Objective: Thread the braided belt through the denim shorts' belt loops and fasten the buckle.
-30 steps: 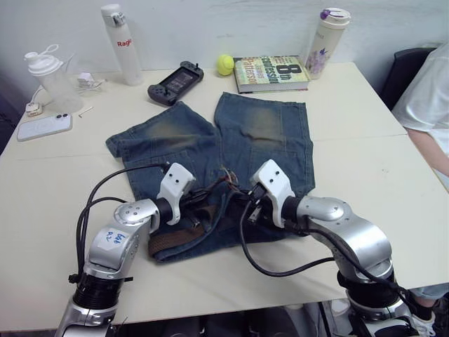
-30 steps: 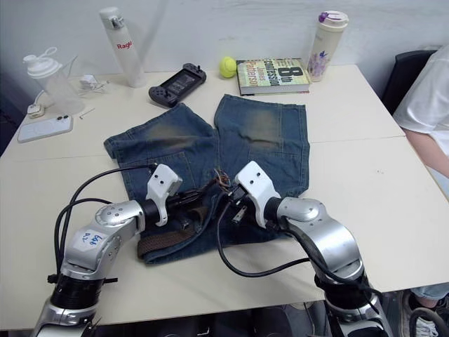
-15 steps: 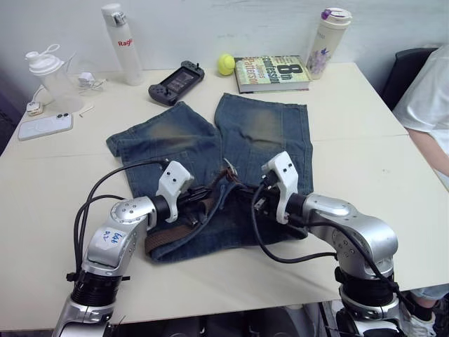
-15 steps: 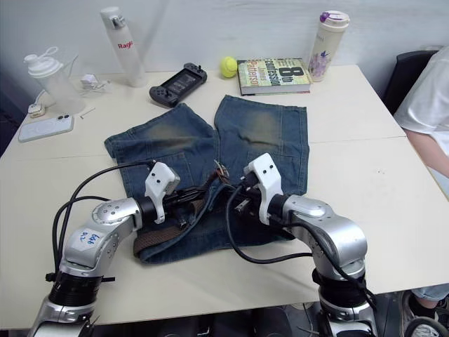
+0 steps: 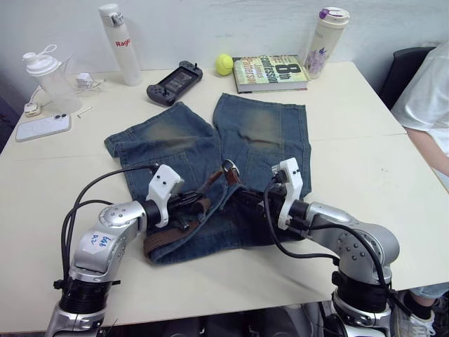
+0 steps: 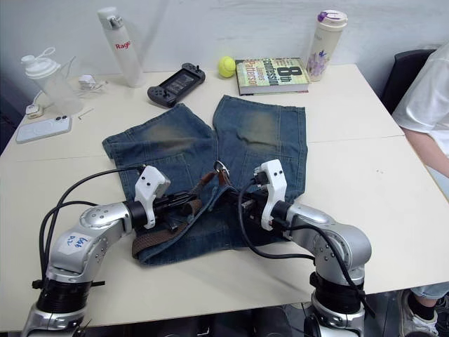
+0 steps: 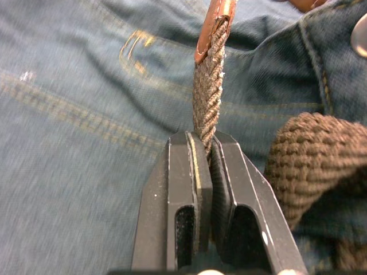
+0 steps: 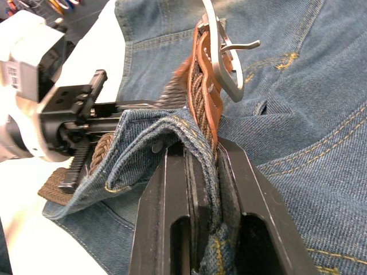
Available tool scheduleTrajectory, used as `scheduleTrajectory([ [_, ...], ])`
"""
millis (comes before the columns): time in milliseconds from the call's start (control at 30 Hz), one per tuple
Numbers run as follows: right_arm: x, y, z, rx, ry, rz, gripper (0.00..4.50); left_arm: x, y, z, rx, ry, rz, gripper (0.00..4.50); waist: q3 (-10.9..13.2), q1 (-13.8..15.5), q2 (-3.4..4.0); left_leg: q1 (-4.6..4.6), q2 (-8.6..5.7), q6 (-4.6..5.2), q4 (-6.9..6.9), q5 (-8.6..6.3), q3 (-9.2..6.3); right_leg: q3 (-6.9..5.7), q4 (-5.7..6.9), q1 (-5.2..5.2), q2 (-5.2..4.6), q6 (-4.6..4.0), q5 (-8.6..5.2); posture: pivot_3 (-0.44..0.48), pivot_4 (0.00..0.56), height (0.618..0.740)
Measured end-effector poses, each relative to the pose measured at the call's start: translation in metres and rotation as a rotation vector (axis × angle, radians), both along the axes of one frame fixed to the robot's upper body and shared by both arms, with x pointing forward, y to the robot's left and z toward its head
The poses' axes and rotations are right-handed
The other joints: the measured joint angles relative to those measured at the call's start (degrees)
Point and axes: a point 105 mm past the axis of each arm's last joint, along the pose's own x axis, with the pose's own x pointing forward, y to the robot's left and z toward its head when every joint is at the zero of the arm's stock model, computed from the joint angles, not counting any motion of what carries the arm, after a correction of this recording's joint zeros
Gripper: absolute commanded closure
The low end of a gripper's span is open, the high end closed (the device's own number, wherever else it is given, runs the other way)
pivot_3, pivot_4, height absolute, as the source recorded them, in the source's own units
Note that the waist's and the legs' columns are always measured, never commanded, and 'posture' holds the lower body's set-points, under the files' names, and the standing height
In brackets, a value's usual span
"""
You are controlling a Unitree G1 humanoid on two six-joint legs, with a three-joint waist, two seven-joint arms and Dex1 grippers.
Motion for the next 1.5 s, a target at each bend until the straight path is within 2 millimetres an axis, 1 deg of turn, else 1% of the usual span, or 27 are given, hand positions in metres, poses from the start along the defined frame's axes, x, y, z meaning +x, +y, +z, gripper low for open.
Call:
scheduleTrajectory([
  [67,0.0,0.0,-0.001,-0.002,0.004,-0.002,4.49,-0.002,0.0,0.001,0.006,0.012,0.0,4.5,0.0,0.05,0.0,0.0,0.0,0.0,0.0,0.0,0.0,0.01,-0.01,0.0,0.0,0.0,0.0,0.0,0.15,0.74],
  [167,-0.001,0.002,-0.004,-0.027,0.008,0.003,4.49,-0.002,-0.006,0.011,0.004,-0.004,-0.02,4.5,0.0,0.1,0.0,0.0,0.0,0.0,0.0,0.0,0.0,0.01,-0.02,0.0,0.0,0.0,0.0,0.0,0.15,0.74],
  [400,-0.002,0.006,-0.008,-0.066,0.0,0.007,4.49,-0.01,-0.013,0.02,0.004,-0.032,-0.068,4.5,0.0,-0.06,0.0,0.01,0.01,-0.02,-0.09,0.01,0.01,0.01,-0.1,0.0,0.02,0.0,0.0,0.0,0.15,0.74],
  [500,-0.001,0.007,-0.008,-0.08,-0.007,0.001,4.49,-0.011,-0.01,0.018,0.021,-0.024,-0.067,4.5,0.0,-0.08,0.0,0.0,0.01,-0.02,-0.09,0.01,0.02,0.01,-0.11,0.0,0.02,0.0,0.0,0.0,0.15,0.74],
  [700,0.0,0.008,-0.008,-0.119,-0.035,0.004,4.49,-0.013,-0.012,0.013,0.032,-0.001,-0.076,4.5,0.0,-0.01,0.0,0.0,0.0,-0.02,-0.09,0.01,0.01,0.01,-0.14,0.0,0.02,0.0,0.0,0.0,0.15,0.74],
  [833,-0.002,0.009,-0.009,-0.151,-0.046,0.02,4.49,-0.012,-0.013,0.013,0.038,0.0,-0.076,4.5,0.0,0.04,0.0,0.0,0.01,-0.02,-0.1,0.01,0.01,0.01,-0.15,0.0,0.02,0.0,0.0,0.0,0.15,0.74],
  [1000,-0.007,0.012,-0.007,-0.227,-0.097,0.046,4.49,-0.011,-0.015,0.011,0.046,0.008,-0.081,4.5,0.0,0.08,0.0,0.0,0.01,-0.02,-0.13,0.01,0.01,0.0,-0.18,0.0,0.02,0.0,0.0,0.0,0.15,0.74],
  [1133,-0.012,0.013,-0.01,-0.311,-0.128,0.073,4.49,-0.007,-0.015,0.007,0.046,0.025,-0.072,4.5,0.0,0.18,0.0,0.0,0.0,-0.02,-0.12,0.01,0.01,0.0,-0.19,0.0,0.01,0.0,0.0,0.0,0.15,0.74],
  [1200,-0.016,0.015,-0.013,-0.383,-0.162,0.105,4.49,-0.004,-0.02,0.011,0.032,0.01,-0.072,4.5,0.0,0.25,0.0,0.0,0.0,-0.02,-0.12,0.01,0.0,-0.01,-0.2,0.0,0.01,0.0,0.0,0.0,0.15,0.74],
  [1300,-0.019,0.02,-0.014,-0.406,-0.182,0.129,4.49,-0.001,-0.024,0.01,0.015,0.005,-0.075,4.5,0.0,0.2,0.0,0.0,0.01,-0.02,-0.13,0.01,0.01,-0.01,-0.19,0.0,0.02,0.0,0.0,0.0,0.15,0.74],
  [1433,-0.022,0.027,-0.017,-0.437,-0.195,0.157,4.49,-0.004,-0.038,0.01,-0.003,-0.026,-0.139,4.5,0.0,0.18,0.0,0.0,0.01,-0.02,-0.12,0.01,0.02,-0.02,-0.19,0.0,0.02,0.0,0.0,0.0,0.15,0.74],
  [1500,-0.022,0.028,-0.018,-0.448,-0.2,0.163,4.49,-0.003,-0.04,0.011,-0.011,-0.039,-0.14,4.5,0.0,0.21,0.0,0.0,0.01,-0.02,-0.11,0.01,0.01,-0.02,-0.18,0.0,0.02,0.0,0.0,0.0,0.15,0.74],
])
